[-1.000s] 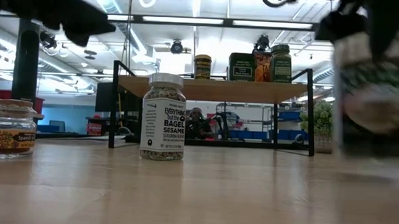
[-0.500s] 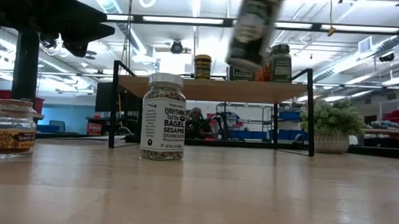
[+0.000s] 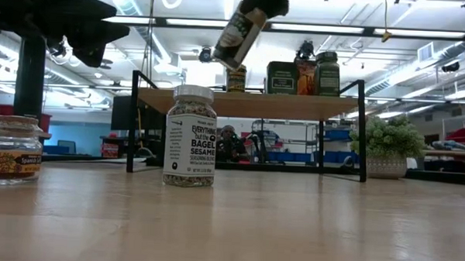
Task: Shelf spices
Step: Put the gold seasoning bottle on the shelf
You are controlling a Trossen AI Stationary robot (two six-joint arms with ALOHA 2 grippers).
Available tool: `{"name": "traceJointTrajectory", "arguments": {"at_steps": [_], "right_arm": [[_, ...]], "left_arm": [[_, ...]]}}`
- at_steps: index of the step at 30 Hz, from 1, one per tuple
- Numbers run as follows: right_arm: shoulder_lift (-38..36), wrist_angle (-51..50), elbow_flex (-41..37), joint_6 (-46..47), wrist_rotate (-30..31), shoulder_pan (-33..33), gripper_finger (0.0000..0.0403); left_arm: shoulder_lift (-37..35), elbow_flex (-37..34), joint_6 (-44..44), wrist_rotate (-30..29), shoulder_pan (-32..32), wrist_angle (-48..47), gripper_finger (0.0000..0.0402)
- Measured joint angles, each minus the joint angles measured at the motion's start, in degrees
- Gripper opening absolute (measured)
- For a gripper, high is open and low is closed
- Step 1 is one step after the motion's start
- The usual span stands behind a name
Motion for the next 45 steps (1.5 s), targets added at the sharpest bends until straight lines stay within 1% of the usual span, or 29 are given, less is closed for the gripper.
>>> {"name": "traceJointTrajectory", "arguments": {"at_steps": [5, 10, 16, 23, 28, 38, 45], "right_arm": [[2.0, 1.6, -0.1, -2.4, -2.4, -3.2, 0.0282], [5.4, 3.1, -0.2, -4.9, -5.0, -4.5, 0.0283], [6.9, 4.6, 0.9, -7.3, -4.9, -4.8, 0.0286], [6.9, 11.5, 1.0, -8.3, -4.9, -4.8, 0.0286], [6.9, 13.6, 1.0, -10.2, -4.9, -5.1, 0.0287], [6.9, 13.2, 1.0, -10.1, -5.6, -5.9, 0.0287], [6.8, 11.3, 0.9, -8.6, -6.4, -5.9, 0.0287]], "left_arm": [[0.0, 0.0, -0.3, 0.0, 0.0, -0.1, 0.0184], [0.0, 0.0, 0.2, 0.0, 0.0, 0.2, 0.0184], [0.0, 0.0, -1.1, 0.2, 0.0, 0.4, 0.0184], [0.0, 0.0, -1.3, 0.2, 0.0, 0.1, 0.0184], [0.0, 0.0, -1.3, 0.2, 0.0, 0.1, 0.0184], [0.0, 0.0, -1.3, 0.2, 0.0, -0.6, 0.0184], [0.0, 0.0, -1.3, 0.2, 0.0, -0.5, 0.0184]]}}
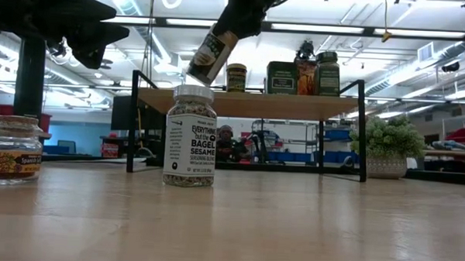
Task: Shelf spices
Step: Put the gold seasoning bottle on the shelf
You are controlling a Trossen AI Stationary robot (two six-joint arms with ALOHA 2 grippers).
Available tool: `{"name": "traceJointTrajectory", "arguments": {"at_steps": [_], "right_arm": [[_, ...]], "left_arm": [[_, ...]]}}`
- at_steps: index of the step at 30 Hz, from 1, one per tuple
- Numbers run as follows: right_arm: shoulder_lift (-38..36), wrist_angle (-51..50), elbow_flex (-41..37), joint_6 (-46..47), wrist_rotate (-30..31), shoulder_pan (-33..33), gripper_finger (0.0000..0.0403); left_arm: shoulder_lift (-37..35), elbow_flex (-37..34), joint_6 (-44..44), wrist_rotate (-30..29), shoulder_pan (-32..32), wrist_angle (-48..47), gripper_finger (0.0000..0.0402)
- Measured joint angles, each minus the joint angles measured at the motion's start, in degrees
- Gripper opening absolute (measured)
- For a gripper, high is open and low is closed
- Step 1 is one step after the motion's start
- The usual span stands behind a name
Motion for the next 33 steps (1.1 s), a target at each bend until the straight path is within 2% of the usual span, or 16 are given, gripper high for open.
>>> {"name": "traceJointTrajectory", "arguments": {"at_steps": [24, 33], "right_arm": [[-0.1, -5.2, 0.0, 1.6, 0.4, -1.0, 0.0288], [-0.2, -5.1, 0.0, 2.4, 0.6, -1.1, 0.0321]], "left_arm": [[0.0, 0.0, 0.0, 0.0, 0.0, -0.8, 0.0184], [0.0, 0.0, 0.0, 0.0, 0.0, -0.9, 0.0184]]}}
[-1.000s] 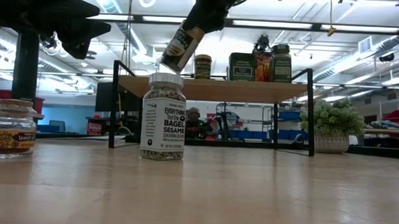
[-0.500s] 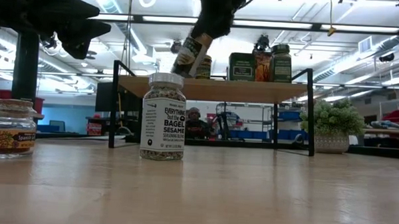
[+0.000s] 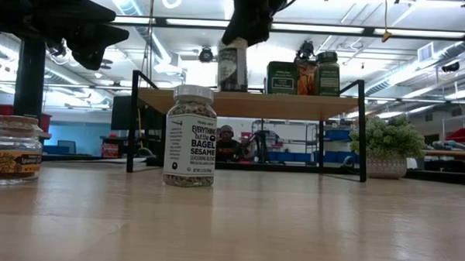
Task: Shelf spices
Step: Put the gold seasoning bottle on the shelf
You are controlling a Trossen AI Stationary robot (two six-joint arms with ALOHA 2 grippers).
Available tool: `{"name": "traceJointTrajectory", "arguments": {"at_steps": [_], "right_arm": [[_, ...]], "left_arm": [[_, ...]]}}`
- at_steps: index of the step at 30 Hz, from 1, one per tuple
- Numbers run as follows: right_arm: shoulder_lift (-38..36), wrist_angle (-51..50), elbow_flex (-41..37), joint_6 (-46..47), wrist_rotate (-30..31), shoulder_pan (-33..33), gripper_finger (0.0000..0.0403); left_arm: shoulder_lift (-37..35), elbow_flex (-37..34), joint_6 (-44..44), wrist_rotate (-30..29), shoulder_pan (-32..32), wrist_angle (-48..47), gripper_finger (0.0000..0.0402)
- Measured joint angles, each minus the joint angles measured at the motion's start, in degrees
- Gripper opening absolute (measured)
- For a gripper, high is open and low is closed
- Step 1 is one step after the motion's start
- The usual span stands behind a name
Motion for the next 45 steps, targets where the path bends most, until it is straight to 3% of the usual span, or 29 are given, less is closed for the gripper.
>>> {"name": "traceJointTrajectory", "arguments": {"at_steps": [12, 19, 22, 26, 31, 33, 39, 45], "right_arm": [[0.0, 0.6, 1.3, -1.4, 1.3, 0.0, 0.031], [0.0, -1.2, 8.9, -1.1, 1.6, 0.1, 0.0307], [0.0, -6.1, 12.5, 0.1, 4.5, 1.3, 0.0297], [0.0, -15.7, 15.1, 1.6, 10.0, 4.5, 0.0224], [0.0, -25.4, 15.2, 9.9, 12.9, 9.8, 0.0055], [0.0, -28.1, 14.4, 12.8, 15.6, 12.8, 0.0015], [-1.4, -35.5, 9.6, 27.7, 29.1, 24.0, 0.0006], [-8.4, -30.1, -7.4, 48.1, 38.4, 37.4, 0.0003]], "left_arm": [[0.0, 0.0, 0.0, 0.0, 0.0, -0.1, 0.0184], [0.0, 0.0, 0.0, 0.0, 0.0, -0.1, 0.0184], [0.0, 0.0, 0.0, 0.0, 0.0, -0.2, 0.0184], [0.0, 0.0, 0.0, 0.0, 0.0, -0.3, 0.0184], [0.0, 0.0, 0.1, 0.0, 0.0, -0.3, 0.0184], [0.0, 0.0, 0.1, 0.4, 0.0, -0.3, 0.0184], [0.0, 0.0, 0.2, 3.7, 0.0, -0.4, 0.0184], [0.0, 0.0, 0.3, 4.0, 0.0, -0.4, 0.0184]]}}
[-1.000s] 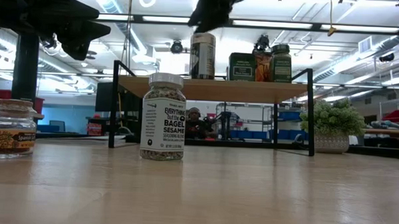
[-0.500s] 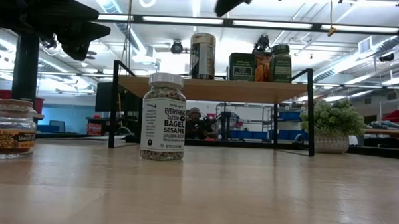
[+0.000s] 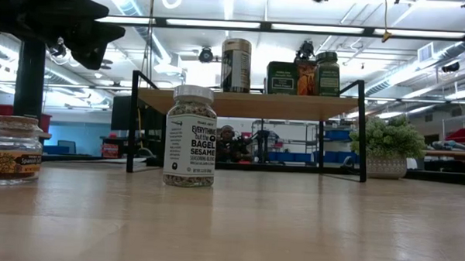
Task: Shelf spices
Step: Put the gold seasoning bottle on the shelf
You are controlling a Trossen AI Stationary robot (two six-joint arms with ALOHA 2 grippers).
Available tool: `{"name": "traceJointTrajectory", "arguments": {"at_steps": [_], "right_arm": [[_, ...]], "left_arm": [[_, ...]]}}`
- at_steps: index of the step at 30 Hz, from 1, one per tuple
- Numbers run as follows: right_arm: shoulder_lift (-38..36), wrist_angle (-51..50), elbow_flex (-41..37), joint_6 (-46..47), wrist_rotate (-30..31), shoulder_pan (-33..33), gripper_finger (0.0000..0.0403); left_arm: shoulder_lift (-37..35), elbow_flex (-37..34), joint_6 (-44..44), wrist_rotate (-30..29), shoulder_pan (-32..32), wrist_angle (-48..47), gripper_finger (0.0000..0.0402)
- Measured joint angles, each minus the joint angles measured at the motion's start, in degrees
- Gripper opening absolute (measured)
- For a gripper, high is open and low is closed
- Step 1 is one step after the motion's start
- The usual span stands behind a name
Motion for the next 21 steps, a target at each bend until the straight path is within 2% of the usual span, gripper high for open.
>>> {"name": "traceJointTrajectory", "arguments": {"at_steps": [4, 8, 11, 15, 18, 21], "right_arm": [[-5.8, 15.1, -18.5, 12.6, 7.3, 7.1, 0.0002], [-8.2, 40.8, -35.7, 12.8, 17.5, 8.9, 0.0002], [-7.5, 62.4, -44.7, 3.0, 21.1, 5.7, 0.0001], [-4.5, 89.9, -50.6, -18.1, 18.8, -0.9, 0.0001], [-2.0, 103.9, -51.2, -33.1, 19.7, -5.6, 0.0001], [-0.9, 111.3, -51.2, -39.3, 19.8, -10.2, 0.0001]], "left_arm": [[0.0, 0.0, 0.0, 0.0, 0.0, 0.1, 0.0184], [0.0, 0.0, 0.0, -0.3, 0.0, 0.1, 0.0184], [0.0, 0.0, 0.0, -1.4, 0.0, 0.1, 0.0184], [0.0, 0.0, 0.0, -1.6, 0.1, 0.1, 0.0184], [0.0, 0.0, 0.0, -1.6, 0.1, 0.1, 0.0184], [0.0, 0.0, 0.0, -1.6, 0.1, 0.1, 0.0184]]}}
